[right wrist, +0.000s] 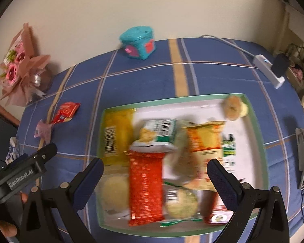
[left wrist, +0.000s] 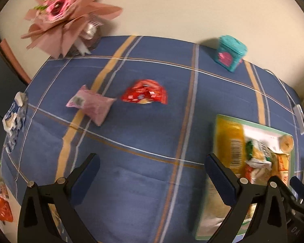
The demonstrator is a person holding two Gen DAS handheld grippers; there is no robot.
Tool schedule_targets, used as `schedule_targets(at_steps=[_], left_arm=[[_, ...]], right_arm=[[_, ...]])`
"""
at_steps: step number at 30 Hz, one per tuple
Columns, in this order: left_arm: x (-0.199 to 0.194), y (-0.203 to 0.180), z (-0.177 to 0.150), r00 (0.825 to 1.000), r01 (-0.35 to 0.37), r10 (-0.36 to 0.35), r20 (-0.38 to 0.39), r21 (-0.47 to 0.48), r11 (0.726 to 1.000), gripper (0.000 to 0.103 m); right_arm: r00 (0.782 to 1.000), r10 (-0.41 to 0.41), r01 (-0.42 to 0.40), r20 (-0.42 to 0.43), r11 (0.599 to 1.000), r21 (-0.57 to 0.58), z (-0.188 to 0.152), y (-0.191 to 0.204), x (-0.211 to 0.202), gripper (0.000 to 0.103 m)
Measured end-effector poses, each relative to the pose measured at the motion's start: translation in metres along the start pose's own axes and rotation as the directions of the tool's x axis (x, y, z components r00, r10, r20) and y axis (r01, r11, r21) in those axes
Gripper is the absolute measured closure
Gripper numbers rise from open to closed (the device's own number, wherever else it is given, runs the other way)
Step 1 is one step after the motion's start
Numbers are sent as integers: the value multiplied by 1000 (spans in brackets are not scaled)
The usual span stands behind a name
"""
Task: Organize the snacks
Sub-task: 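Move both open tools back toward the pink and red packets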
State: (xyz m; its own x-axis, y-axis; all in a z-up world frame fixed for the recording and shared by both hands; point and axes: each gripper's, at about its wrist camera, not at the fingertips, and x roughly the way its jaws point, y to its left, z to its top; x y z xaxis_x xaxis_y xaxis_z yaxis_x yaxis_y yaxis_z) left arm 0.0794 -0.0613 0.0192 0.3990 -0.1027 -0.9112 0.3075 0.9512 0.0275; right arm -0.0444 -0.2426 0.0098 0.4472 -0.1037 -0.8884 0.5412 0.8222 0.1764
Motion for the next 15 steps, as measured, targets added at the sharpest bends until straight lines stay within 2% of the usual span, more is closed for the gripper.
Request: schedule_targets(at_steps=[15], left_arm=[[18,83,7,999,-13,8,-35,-149,989,1]], right_arm=[[998,55,-59,-42,993,-103,-9,84,25,0]])
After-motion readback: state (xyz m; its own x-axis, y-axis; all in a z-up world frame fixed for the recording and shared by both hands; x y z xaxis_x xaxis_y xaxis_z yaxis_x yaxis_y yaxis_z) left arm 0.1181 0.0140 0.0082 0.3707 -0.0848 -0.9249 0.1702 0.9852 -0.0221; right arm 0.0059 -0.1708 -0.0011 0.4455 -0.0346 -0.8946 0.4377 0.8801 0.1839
